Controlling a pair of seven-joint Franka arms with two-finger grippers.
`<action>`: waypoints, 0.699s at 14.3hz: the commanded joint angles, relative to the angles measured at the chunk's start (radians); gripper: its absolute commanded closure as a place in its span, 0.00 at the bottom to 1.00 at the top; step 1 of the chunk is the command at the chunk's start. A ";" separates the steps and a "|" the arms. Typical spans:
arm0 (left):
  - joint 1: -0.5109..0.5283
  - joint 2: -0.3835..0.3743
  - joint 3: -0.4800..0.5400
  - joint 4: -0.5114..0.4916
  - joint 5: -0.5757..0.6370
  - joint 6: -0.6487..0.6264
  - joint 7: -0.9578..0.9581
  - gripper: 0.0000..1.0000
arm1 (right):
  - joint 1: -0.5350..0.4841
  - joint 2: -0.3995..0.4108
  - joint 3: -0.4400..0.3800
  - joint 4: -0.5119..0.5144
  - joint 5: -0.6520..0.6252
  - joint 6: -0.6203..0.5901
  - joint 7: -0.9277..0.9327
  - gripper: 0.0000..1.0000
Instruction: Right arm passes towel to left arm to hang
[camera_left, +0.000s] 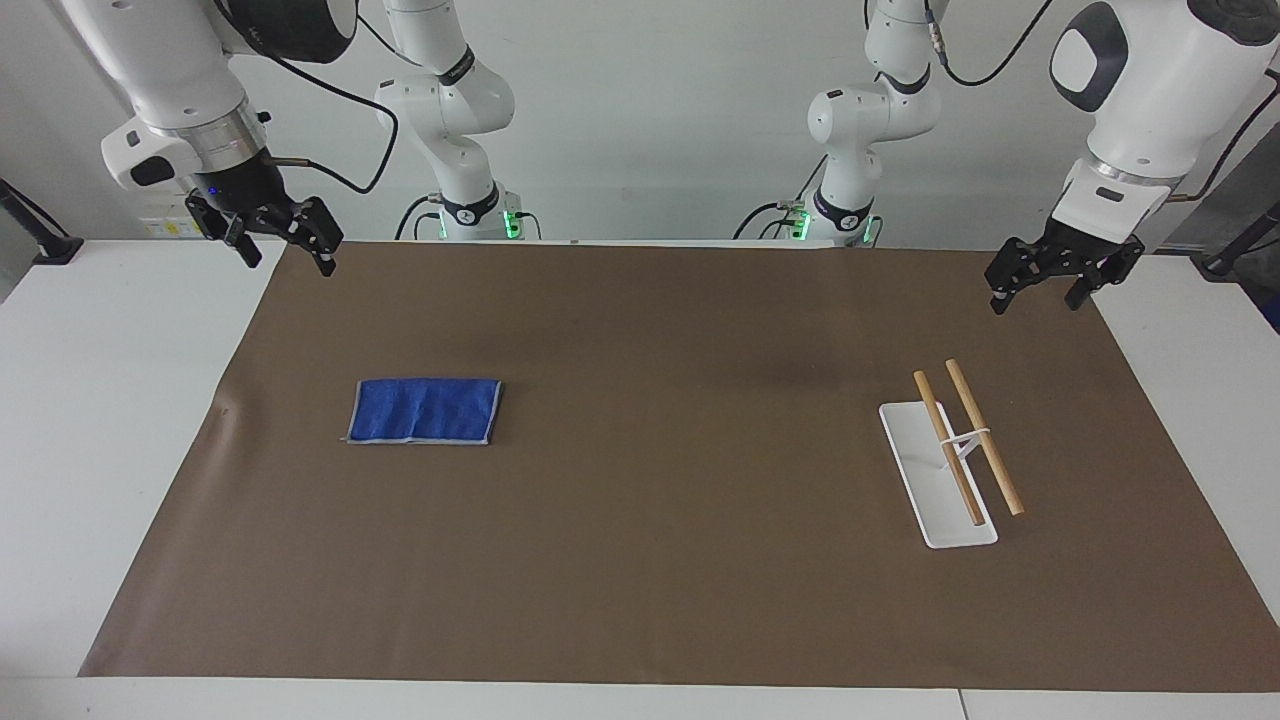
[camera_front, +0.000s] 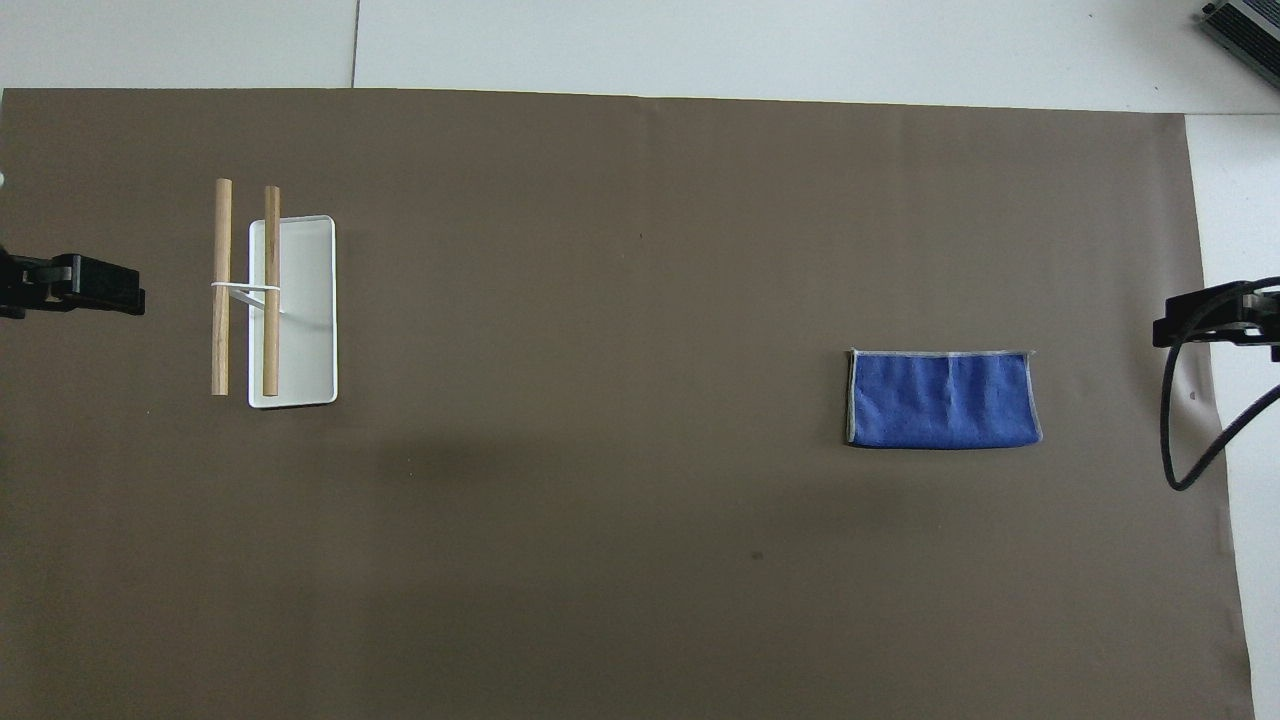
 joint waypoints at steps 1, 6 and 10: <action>0.010 -0.016 -0.001 -0.014 -0.013 -0.002 0.011 0.00 | -0.012 -0.013 0.012 -0.012 0.009 0.006 -0.004 0.00; 0.010 -0.016 -0.001 -0.014 -0.013 -0.002 0.011 0.00 | -0.012 -0.019 0.014 -0.024 0.009 0.008 -0.010 0.00; 0.010 -0.016 -0.001 -0.014 -0.013 -0.002 0.009 0.00 | -0.009 -0.039 0.015 -0.067 0.009 0.037 -0.006 0.00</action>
